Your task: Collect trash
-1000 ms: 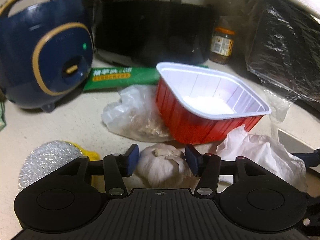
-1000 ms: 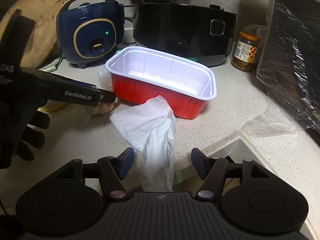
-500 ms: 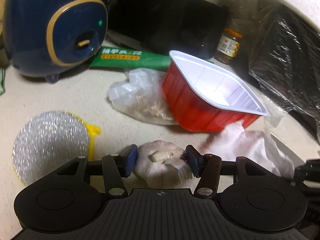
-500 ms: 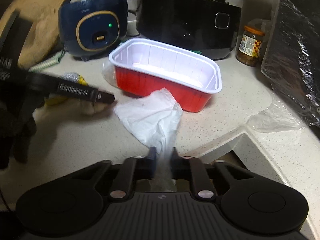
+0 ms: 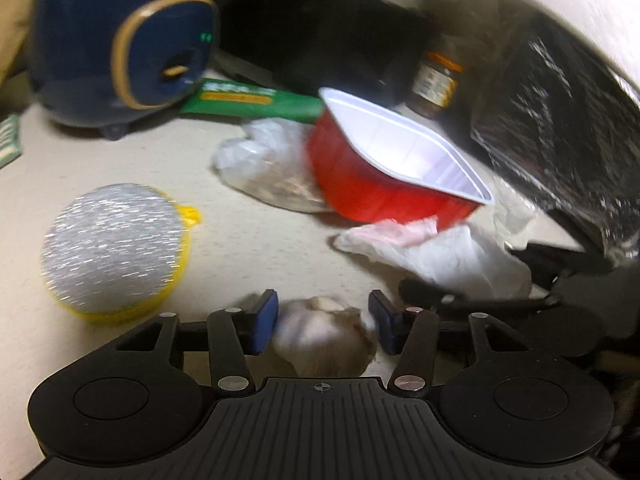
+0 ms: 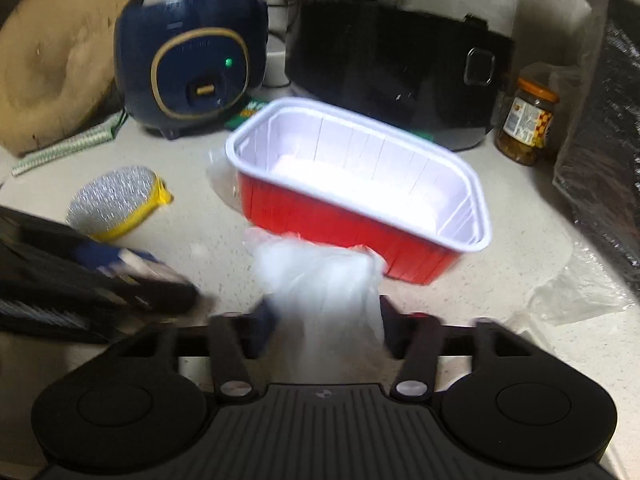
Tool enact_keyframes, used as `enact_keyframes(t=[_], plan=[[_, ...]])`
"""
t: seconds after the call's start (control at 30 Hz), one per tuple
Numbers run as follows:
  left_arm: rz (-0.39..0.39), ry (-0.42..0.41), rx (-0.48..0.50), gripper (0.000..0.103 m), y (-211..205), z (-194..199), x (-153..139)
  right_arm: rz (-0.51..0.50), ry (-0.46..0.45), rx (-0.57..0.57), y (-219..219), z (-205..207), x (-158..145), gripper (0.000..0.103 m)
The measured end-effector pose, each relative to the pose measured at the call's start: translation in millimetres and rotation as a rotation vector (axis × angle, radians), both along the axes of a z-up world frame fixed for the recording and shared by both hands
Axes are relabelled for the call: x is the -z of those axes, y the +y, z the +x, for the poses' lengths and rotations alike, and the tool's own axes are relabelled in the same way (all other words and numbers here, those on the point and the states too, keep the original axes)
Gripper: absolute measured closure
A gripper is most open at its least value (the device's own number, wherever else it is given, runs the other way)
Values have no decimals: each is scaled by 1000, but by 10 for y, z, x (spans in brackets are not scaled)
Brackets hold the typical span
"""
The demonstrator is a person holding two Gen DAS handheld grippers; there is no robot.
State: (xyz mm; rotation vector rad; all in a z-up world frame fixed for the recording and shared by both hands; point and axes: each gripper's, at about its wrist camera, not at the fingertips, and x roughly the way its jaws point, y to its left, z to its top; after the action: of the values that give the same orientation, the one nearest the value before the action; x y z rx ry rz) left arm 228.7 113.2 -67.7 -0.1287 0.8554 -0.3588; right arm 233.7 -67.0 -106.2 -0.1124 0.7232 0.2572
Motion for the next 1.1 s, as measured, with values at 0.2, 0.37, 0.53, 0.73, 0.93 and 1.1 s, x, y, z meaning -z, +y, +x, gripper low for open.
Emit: enact_keyframes(t=[0.2, 0.37, 0.53, 0.73, 0.93, 1.1], plan=[[-86, -41, -110, 90, 253, -32, -201, 57, -8, 1, 32, 72, 137, 28], [-66, -37, -116, 90, 289, -37, -193, 55, -9, -10, 93, 70, 170, 14], [-33, -28, -88, 88, 260, -68, -126, 68, -1, -14, 75, 30, 178, 4], [104, -96, -35, 86, 66, -150, -60, 55, 1, -29, 63, -10, 190, 0], [190, -137, 16, 83, -62, -189, -83, 44, 32, -39, 72, 32, 162, 0], [151, -159, -7, 81, 19, -235, -150, 31, 65, -55, 76, 82, 133, 0]])
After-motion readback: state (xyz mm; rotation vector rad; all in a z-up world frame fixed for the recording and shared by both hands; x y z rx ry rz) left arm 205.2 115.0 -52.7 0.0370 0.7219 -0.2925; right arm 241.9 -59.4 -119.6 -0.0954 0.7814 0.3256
